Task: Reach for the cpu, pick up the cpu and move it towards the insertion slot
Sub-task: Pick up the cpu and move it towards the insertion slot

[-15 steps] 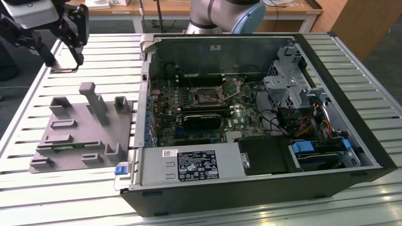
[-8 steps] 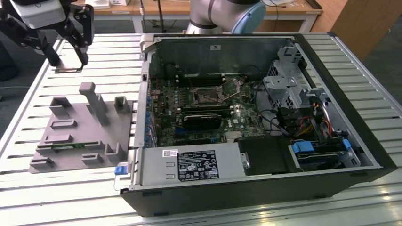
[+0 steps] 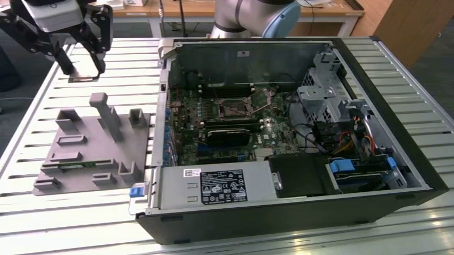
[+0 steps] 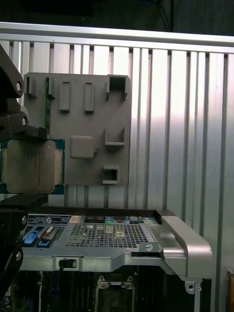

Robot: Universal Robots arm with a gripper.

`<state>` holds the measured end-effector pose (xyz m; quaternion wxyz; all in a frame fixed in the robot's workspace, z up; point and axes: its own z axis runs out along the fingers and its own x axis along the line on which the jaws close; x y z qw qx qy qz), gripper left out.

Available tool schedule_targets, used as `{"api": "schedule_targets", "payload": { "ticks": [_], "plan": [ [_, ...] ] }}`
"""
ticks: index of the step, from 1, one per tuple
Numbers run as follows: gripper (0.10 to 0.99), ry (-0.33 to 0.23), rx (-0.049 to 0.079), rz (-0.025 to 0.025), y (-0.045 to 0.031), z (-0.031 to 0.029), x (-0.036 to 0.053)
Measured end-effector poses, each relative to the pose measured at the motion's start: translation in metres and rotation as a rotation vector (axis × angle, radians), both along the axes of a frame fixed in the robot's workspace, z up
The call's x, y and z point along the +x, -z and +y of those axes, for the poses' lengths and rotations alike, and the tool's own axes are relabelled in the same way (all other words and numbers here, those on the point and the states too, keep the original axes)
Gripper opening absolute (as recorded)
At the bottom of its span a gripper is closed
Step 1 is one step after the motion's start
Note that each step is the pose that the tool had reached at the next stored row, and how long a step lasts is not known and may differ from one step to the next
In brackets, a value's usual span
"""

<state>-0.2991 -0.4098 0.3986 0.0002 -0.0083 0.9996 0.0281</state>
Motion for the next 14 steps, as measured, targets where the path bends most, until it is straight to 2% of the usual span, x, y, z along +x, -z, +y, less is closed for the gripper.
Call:
{"api": "schedule_targets", "payload": {
  "ticks": [14],
  "plan": [
    [0.533,0.0,0.0,0.0,0.0,0.0,0.0162]
  ]
}}
